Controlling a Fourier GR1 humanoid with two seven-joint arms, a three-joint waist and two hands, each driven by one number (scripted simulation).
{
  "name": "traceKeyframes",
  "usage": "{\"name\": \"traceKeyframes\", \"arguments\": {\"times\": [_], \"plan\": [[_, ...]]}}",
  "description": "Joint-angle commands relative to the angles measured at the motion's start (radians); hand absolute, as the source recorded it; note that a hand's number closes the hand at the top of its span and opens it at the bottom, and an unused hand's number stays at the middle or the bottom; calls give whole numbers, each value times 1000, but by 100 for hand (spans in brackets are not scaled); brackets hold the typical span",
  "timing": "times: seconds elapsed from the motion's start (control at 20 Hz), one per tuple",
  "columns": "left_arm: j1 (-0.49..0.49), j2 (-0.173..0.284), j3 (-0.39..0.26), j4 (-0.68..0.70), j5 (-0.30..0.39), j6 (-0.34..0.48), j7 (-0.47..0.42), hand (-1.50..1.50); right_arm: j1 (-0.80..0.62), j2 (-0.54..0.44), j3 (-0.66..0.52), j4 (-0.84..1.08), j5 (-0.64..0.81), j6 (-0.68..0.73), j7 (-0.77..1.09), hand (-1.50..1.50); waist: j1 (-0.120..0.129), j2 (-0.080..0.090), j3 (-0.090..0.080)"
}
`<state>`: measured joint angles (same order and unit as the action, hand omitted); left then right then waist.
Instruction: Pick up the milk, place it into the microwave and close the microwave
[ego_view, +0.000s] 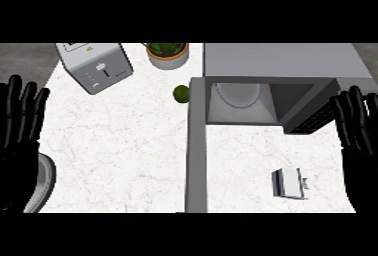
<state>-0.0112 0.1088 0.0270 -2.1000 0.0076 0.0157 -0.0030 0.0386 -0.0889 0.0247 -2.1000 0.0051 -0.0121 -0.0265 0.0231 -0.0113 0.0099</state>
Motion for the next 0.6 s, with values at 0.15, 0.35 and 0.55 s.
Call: {"name": "traceKeyframes", "arguments": {"times": [0.15, 0.35, 0.55], "plan": [[35, 65, 93, -11, 98, -89, 0, -150, 158, 33, 128, -115, -1, 68, -58, -150, -25, 9, -10], [38, -26, 41, 17, 166, -44, 100, -150, 229, 30, 317, -164, -132, 185, 46, -150, -25, 7, -10], [66, -3, 69, -31, 239, -79, 149, -150, 290, 25, 369, -252, -132, 172, 86, -150, -25, 8, -10]]}}
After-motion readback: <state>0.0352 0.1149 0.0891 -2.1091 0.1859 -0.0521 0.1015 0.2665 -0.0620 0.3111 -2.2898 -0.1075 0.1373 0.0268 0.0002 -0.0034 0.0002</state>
